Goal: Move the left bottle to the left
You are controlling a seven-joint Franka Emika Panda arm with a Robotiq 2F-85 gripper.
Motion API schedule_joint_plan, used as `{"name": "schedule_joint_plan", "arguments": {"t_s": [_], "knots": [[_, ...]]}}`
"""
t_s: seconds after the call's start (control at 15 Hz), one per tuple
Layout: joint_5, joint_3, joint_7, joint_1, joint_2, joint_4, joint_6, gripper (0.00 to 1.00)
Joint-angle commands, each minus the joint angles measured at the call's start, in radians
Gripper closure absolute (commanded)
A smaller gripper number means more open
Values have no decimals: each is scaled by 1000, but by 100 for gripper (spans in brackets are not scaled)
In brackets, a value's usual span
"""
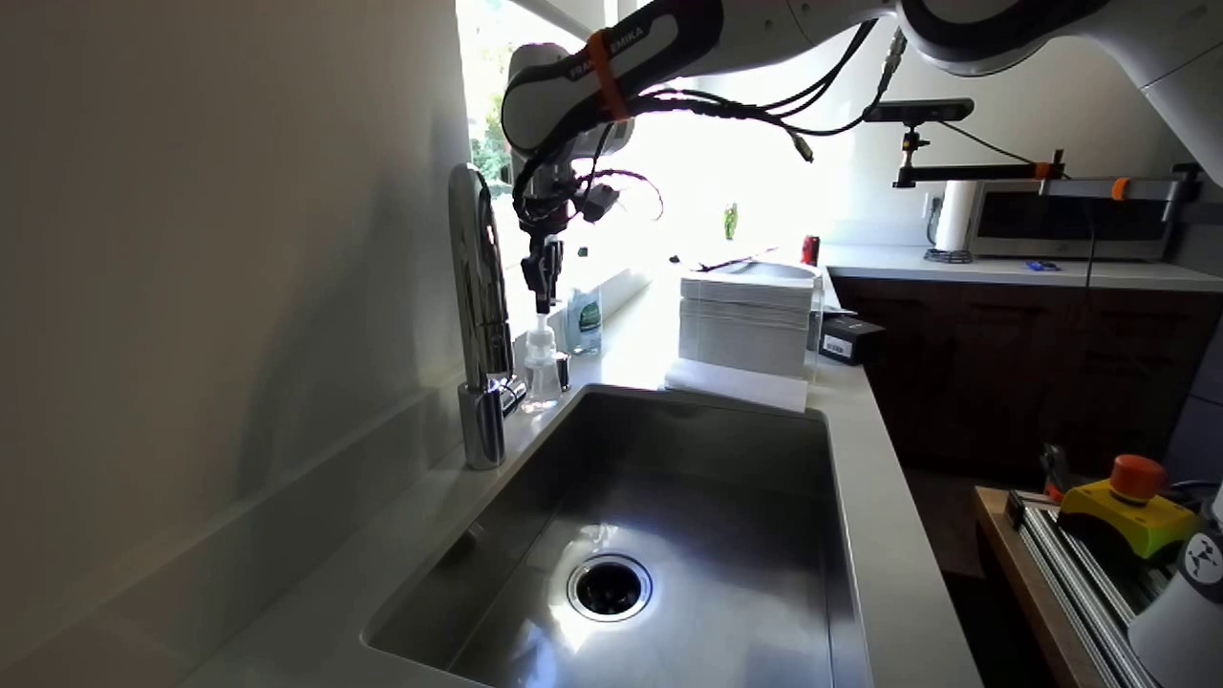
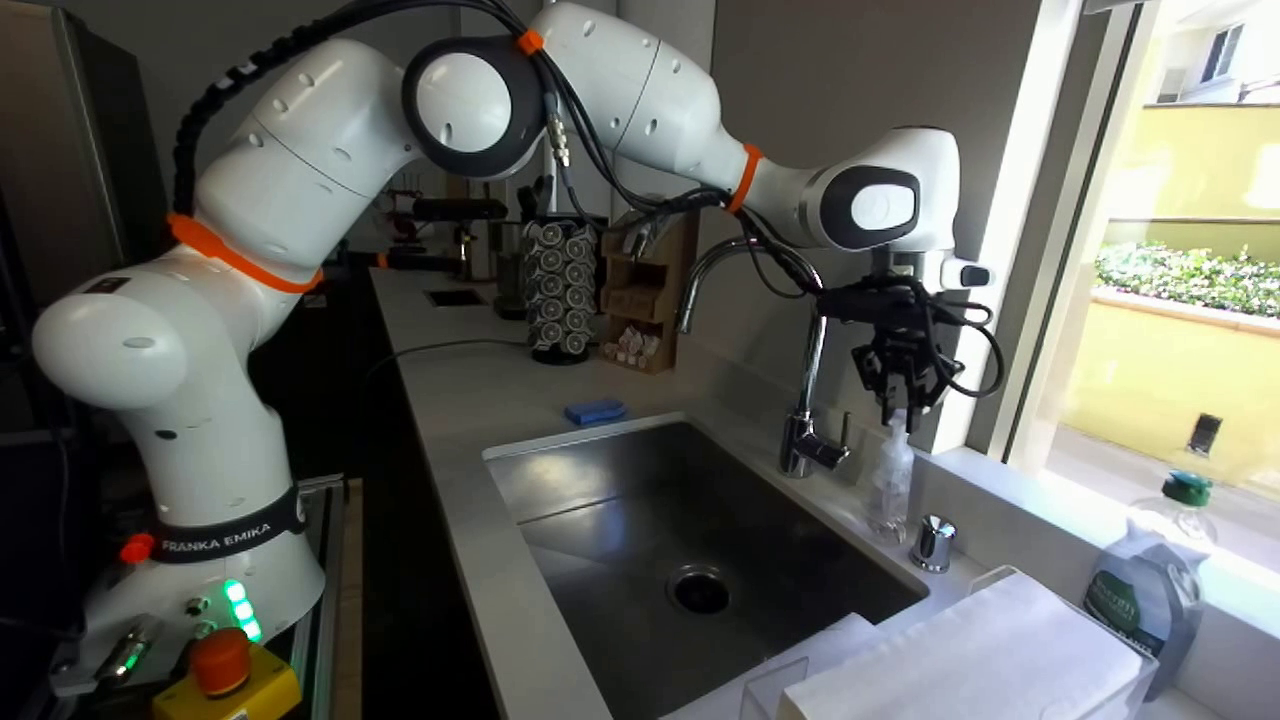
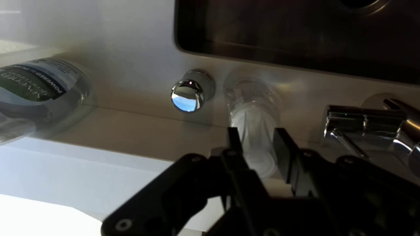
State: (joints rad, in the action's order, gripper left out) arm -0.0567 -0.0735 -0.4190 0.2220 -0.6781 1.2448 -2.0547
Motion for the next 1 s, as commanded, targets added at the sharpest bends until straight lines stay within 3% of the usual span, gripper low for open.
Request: {"name": "schedule_joint_plan", "arguments": {"t_s": [0.0, 0.47, 0.93], "knots": [[-34, -8, 50, -15, 20, 35, 22, 92], [-17, -9, 121, -13, 10, 15, 43, 92], [-8, -16, 215, -15, 5, -22, 163, 92]]}}
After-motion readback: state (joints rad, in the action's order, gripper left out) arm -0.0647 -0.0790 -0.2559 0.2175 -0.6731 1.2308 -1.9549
